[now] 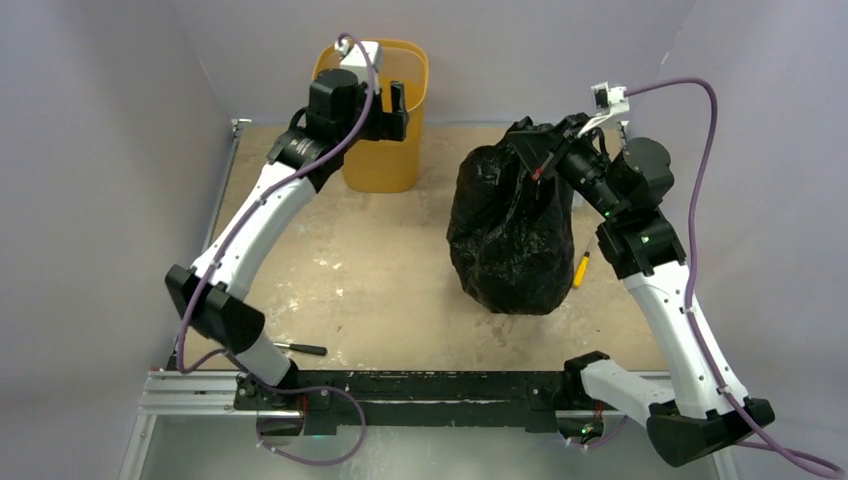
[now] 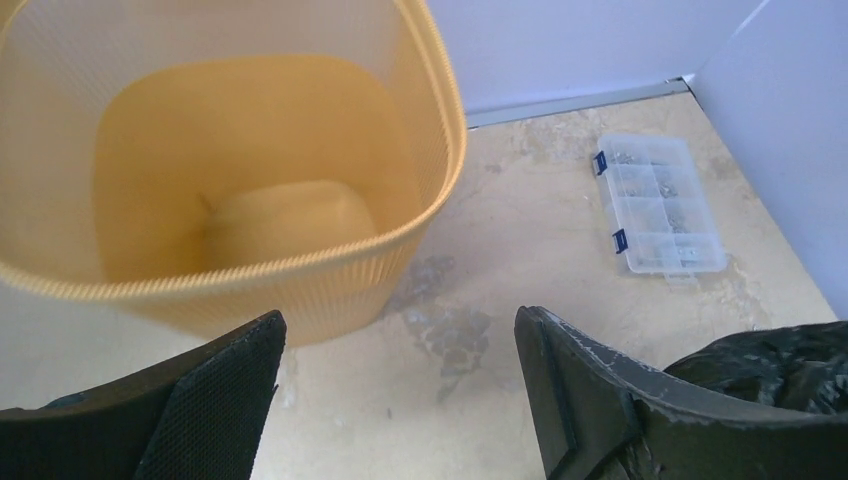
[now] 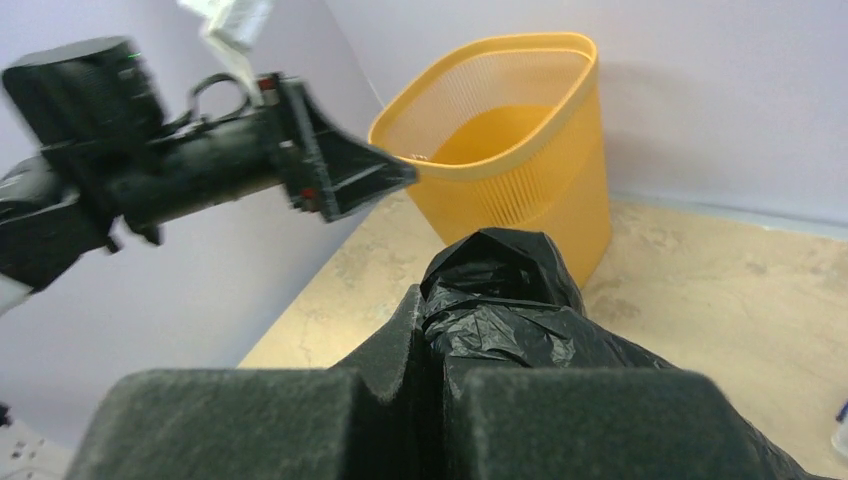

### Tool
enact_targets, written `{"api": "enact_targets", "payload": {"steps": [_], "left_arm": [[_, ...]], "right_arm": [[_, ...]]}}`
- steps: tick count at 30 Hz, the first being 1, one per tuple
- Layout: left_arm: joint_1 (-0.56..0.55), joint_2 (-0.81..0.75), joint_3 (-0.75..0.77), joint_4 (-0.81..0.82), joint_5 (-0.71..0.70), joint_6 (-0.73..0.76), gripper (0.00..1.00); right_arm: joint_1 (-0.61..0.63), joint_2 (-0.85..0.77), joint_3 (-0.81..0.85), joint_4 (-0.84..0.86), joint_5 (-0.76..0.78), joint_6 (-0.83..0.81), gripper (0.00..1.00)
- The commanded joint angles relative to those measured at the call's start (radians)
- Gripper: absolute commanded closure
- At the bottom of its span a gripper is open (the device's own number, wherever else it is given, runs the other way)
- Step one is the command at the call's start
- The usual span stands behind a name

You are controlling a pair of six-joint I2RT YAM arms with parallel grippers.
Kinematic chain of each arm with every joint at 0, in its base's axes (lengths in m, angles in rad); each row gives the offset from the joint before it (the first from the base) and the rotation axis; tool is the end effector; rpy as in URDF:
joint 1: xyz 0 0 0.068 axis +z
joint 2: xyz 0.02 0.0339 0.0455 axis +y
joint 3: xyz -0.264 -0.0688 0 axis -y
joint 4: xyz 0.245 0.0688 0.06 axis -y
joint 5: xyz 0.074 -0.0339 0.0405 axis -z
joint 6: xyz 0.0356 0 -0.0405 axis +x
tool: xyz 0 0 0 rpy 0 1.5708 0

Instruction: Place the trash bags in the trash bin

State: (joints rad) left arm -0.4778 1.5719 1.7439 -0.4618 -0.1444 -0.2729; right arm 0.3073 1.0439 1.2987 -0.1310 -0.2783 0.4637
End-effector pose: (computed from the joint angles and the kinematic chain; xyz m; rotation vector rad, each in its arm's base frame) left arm 0.3186 -0.1592 0.4473 0.0911 1.8731 -0.3856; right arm 0.2035 0.0748 0.4749 -0.1189 1.5014 0.8263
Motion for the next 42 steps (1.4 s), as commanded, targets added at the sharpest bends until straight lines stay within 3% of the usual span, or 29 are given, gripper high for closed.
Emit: {"api": "enact_targets", "payload": {"steps": [1, 2, 4, 8, 17, 19, 27, 34, 37, 42], "left_arm": [[0.009, 0.112, 0.164, 0.012, 0.120, 0.143, 0.15], [0.011, 0.142, 0.202, -0.004, 0.131, 0.162, 0.15], [0.016, 0.205, 0.279, -0.044, 0.171, 0.206, 0.15], [0.025, 0.312, 0.385, -0.098, 0.178, 0.255, 0.15], [0.061, 0.396, 0.402, -0.049, 0.264, 0.267, 0.18], [0.064, 0.410, 0.405, -0.068, 0.269, 0.268, 0.23], [0.064, 0.394, 0.362, -0.119, 0.266, 0.303, 0.64], [0.064, 0.342, 0.331, -0.136, 0.313, 0.337, 0.91], [0.064, 0.320, 0.329, -0.152, 0.326, 0.342, 1.00], [0.064, 0.271, 0.310, -0.167, 0.387, 0.346, 1.00]], "right_arm": [[0.002, 0.034, 0.108, -0.070, -0.031, -0.020, 0.99], [0.001, 0.062, 0.153, -0.146, 0.064, -0.016, 1.00], [0.001, 0.029, 0.115, -0.109, 0.110, -0.011, 1.00], [0.001, -0.046, -0.004, 0.032, -0.026, 0.036, 0.95], [0.001, -0.042, -0.061, 0.011, -0.136, 0.075, 0.96], [0.001, -0.045, -0.081, 0.021, -0.148, 0.084, 0.96], [0.002, -0.042, -0.099, 0.042, -0.168, 0.097, 0.96], [0.002, -0.034, -0.116, 0.060, -0.168, 0.106, 0.95], [0.002, -0.033, -0.125, 0.070, -0.168, 0.110, 0.95], [0.001, -0.031, -0.130, 0.079, -0.161, 0.117, 0.95]]}}
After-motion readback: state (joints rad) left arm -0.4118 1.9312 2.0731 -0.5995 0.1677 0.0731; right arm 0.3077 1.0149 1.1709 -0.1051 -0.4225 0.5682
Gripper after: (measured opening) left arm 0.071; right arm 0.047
